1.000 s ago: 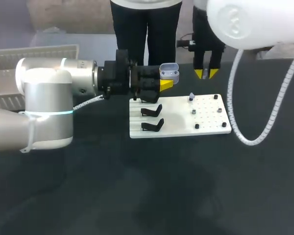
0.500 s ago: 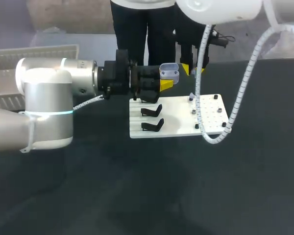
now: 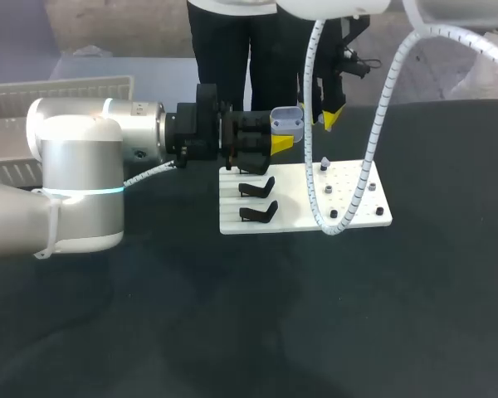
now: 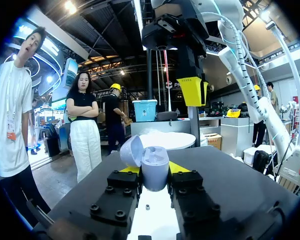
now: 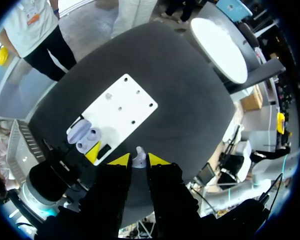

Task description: Pick up each earbud case from the left stands, insert the matching earbuds, close the lid, and place the case in the box.

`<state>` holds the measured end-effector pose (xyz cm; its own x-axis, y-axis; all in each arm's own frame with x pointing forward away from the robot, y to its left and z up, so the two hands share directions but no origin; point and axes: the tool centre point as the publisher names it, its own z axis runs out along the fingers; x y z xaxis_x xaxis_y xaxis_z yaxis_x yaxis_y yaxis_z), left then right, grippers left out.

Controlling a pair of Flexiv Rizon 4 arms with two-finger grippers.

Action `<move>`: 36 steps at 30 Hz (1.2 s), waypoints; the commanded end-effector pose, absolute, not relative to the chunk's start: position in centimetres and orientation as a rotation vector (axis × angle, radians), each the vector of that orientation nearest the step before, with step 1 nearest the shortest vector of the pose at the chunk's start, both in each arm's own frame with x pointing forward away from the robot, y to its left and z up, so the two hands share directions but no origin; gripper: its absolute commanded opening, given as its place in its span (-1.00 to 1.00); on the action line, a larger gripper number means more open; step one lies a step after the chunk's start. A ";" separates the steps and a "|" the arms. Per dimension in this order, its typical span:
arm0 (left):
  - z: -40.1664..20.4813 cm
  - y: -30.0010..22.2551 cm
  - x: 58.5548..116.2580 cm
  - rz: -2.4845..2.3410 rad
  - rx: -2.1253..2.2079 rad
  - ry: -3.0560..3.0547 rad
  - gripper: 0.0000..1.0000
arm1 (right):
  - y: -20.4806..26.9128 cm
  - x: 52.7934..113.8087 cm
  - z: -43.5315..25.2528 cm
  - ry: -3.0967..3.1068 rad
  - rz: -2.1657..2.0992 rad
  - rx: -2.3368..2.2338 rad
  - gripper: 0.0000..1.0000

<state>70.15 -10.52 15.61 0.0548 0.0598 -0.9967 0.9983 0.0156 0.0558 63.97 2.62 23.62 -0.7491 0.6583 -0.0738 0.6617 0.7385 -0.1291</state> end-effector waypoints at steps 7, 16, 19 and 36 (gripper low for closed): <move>15.5 -10.5 70.0 -1.122 1.260 1.215 -1.00 | 3.1 64.3 23.7 2.895 -0.204 1.114 -1.00; 15.5 -10.5 70.0 -1.122 1.260 1.215 -1.00 | 4.7 65.6 24.1 2.847 -0.099 1.116 -1.00; 15.5 -10.5 70.0 -1.122 1.260 1.215 -1.00 | 5.2 66.0 24.1 2.829 -0.081 1.119 -1.00; 15.5 -10.5 70.0 -1.122 1.260 1.215 -1.00 | 7.0 67.2 22.4 2.820 -0.035 1.114 -1.00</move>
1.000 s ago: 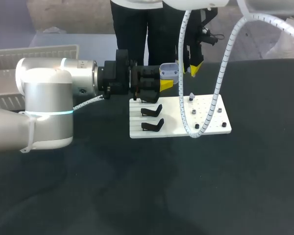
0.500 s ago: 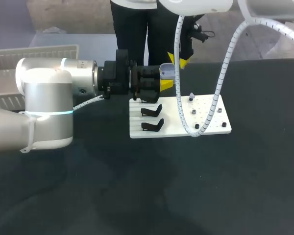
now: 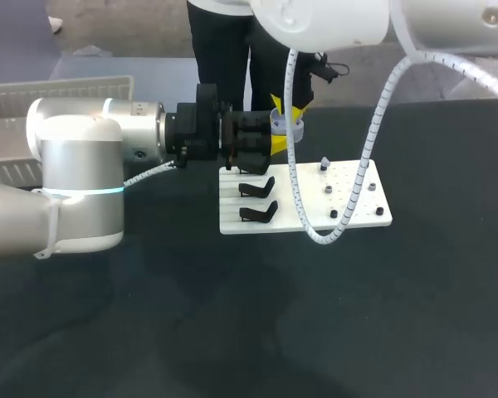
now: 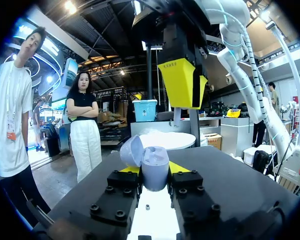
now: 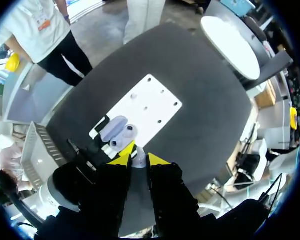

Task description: Pick up each earbud case from the left stands, insert the matching earbuds, close the lid, and place the case in the box.

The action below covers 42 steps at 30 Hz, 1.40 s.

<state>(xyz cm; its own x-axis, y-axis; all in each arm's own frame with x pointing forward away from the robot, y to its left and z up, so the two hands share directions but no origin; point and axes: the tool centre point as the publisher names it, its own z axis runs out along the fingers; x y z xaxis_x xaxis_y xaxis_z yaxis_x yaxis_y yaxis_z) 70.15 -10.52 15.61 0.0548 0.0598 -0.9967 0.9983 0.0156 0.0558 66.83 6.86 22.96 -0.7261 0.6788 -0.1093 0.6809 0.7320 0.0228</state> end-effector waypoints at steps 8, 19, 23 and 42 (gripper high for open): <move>15.5 -10.5 70.0 -1.122 1.260 1.215 -1.00 | 6.7 68.0 21.8 2.825 -0.047 1.111 -1.00; 15.5 -10.5 70.0 -1.122 1.260 1.215 -1.00 | 6.6 69.1 21.5 2.832 -0.045 1.095 -1.00; 15.5 -10.5 70.0 -1.122 1.260 1.215 -1.00 | 6.6 69.5 21.3 2.833 -0.043 1.092 -1.00; 15.5 -10.5 70.0 -1.122 1.260 1.215 -1.00 | 6.3 69.6 20.8 2.844 -0.052 1.108 -1.00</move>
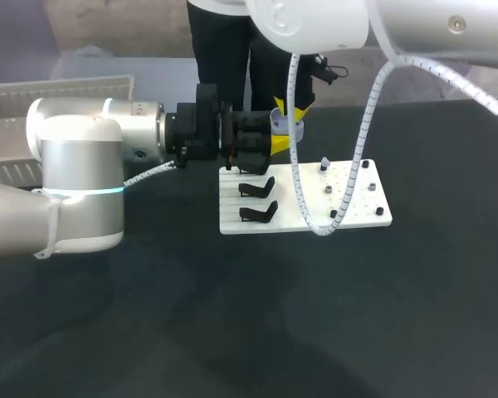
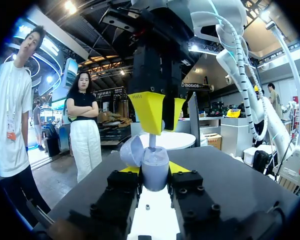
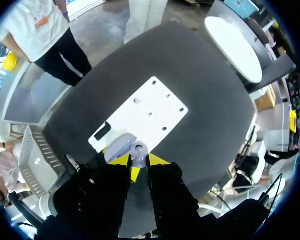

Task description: Pick up each earbud case from the left stands, insert the matching earbuds, close the lid, and place the case in the box.

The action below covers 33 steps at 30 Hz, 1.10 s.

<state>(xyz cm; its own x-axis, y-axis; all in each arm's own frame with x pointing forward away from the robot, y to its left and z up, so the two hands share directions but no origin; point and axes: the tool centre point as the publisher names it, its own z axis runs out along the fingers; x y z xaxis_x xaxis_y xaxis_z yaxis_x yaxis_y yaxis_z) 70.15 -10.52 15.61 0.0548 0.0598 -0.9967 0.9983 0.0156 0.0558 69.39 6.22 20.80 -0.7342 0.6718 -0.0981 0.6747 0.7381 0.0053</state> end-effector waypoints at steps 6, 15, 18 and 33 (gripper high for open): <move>15.5 -10.5 70.0 -1.122 1.260 1.215 -1.00 | 6.1 69.7 20.6 2.846 -0.052 1.118 -1.00; 15.5 -10.5 70.0 -1.122 1.260 1.215 -1.00 | 6.3 70.0 20.3 2.855 -0.057 1.111 -1.00; 15.5 -10.5 70.0 -1.122 1.260 1.215 -1.00 | 6.4 70.1 20.1 2.856 -0.061 1.104 -1.00; 15.5 -10.5 70.0 -1.122 1.260 1.215 -1.00 | 6.3 69.8 19.6 2.865 -0.068 1.077 -1.00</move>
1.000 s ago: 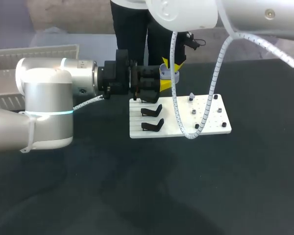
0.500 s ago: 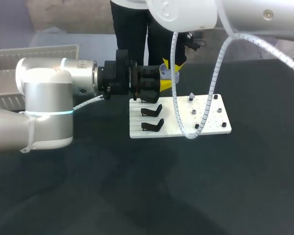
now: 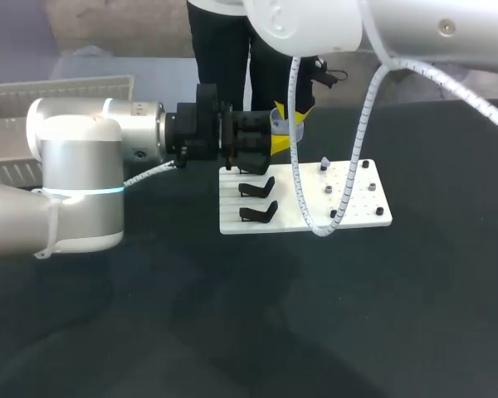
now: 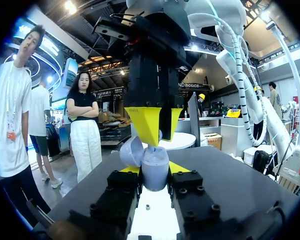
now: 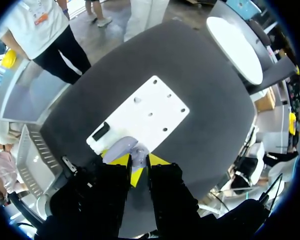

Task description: Pick up each earbud case from the left stands, insert the matching earbuds, close the lid, and place the case in the box.

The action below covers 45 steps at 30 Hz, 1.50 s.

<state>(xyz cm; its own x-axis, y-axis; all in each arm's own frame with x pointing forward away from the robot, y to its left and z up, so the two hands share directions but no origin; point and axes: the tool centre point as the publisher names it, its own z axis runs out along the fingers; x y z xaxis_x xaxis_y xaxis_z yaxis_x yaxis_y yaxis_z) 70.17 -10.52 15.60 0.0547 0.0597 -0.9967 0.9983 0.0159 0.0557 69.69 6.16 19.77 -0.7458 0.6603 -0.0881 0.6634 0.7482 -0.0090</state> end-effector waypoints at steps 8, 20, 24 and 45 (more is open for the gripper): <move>15.5 -10.5 70.0 -1.122 1.260 1.215 -1.00 | 6.0 69.7 19.3 2.869 -0.084 1.077 -1.00; 15.5 -10.5 70.0 -1.122 1.260 1.215 -1.00 | 5.9 69.3 20.0 2.877 -0.047 1.037 -0.11; 15.5 -10.5 70.0 -1.122 1.260 1.215 -1.00 | 5.6 68.0 21.1 2.898 0.027 0.933 0.29; 15.5 -10.5 70.0 -1.122 1.260 1.215 -1.00 | 5.1 62.6 25.5 3.012 0.042 -0.038 1.00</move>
<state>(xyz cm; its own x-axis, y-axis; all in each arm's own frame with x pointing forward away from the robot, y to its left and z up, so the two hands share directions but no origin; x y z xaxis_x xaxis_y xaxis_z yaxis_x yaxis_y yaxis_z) 70.16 -10.51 15.61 0.0546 0.0592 -0.9968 0.9983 0.0152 0.0556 63.14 5.44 25.17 -0.9906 0.0112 -0.1365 0.0069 0.9995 0.0322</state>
